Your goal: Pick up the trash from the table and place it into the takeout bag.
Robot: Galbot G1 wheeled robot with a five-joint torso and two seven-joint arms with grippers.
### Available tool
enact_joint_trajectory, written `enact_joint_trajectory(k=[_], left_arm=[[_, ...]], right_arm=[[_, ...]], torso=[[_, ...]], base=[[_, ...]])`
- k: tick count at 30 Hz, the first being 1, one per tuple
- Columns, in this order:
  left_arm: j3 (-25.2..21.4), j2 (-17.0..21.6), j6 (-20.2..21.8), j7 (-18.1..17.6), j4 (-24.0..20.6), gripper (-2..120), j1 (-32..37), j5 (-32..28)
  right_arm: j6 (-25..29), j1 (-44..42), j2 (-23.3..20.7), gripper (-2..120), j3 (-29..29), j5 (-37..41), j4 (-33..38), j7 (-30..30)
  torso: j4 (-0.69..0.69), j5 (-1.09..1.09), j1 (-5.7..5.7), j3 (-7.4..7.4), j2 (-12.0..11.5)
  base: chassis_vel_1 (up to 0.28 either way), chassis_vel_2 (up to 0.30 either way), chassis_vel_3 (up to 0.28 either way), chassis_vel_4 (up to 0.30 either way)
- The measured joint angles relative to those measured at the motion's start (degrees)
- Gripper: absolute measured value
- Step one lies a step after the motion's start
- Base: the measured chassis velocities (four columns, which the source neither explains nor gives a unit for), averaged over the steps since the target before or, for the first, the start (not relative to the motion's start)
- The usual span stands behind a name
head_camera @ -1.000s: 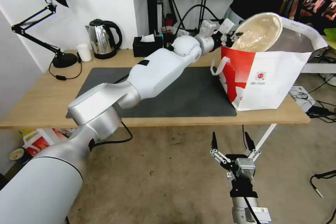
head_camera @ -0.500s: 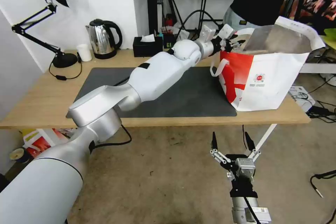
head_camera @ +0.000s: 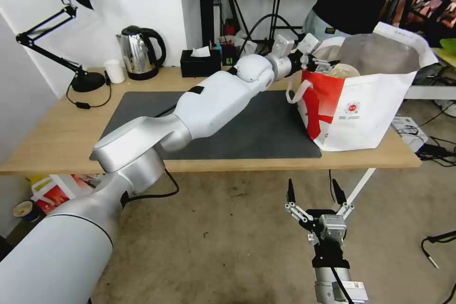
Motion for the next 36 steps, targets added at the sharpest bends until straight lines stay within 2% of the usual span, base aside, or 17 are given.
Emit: enact_joint_trajectory(k=[10,21,27,31,34,35,36], left_arm=[[-2.41,-0.07,-0.9,-2.31,-4.32,100,-2.93,-5.51],[-8.45,0.04,-0.48,-3.78,-6.39,100,-8.63,-5.5],[-11.26,0.5,0.76,-4.09,-7.97,100,-9.02,-5.43],[-11.59,3.46,1.07,-4.03,-10.69,100,-7.86,-5.04],[-13.45,7.24,1.07,-4.27,-14.26,100,-5.99,-5.25],[-13.45,7.24,1.07,-4.27,-14.26,100,-5.99,-5.25],[-14.04,9.07,1.04,-4.34,-15.71,100,-5.36,-5.36]], right_arm=[[0.0,0.0,0.0,100,0.0,0.0,0.0,0.0],[0.0,0.0,0.0,100,0.0,0.0,0.0,0.0],[0.0,0.0,0.0,100,0.0,0.0,0.0,0.0],[0.0,0.0,0.0,100,0.0,0.0,0.0,0.0],[0.0,0.0,0.0,100,0.0,0.0,0.0,0.0],[0.0,0.0,0.0,100,0.0,0.0,0.0,0.0],[0.0,0.01,0.0,100,0.0,0.0,0.0,-0.01]], torso=[[-0.01,0.0,0.0,0.0,0.0],[0.0,0.0,0.0,0.0,0.01],[0.0,0.0,0.0,0.0,0.01],[0.0,0.0,0.0,0.0,0.01],[0.0,-0.01,0.0,0.0,0.01],[0.0,-0.01,0.0,0.0,0.01],[-0.02,-0.01,0.0,0.0,0.01]], base=[[0.0,0.0,0.0,0.0],[0.0,0.0,0.0,0.0],[0.0,0.0,0.0,0.0],[0.0,0.0,0.0,0.0],[0.0,0.0,0.0,0.0],[0.0,0.0,0.0,0.0],[0.0,0.0,0.0,0.0]])
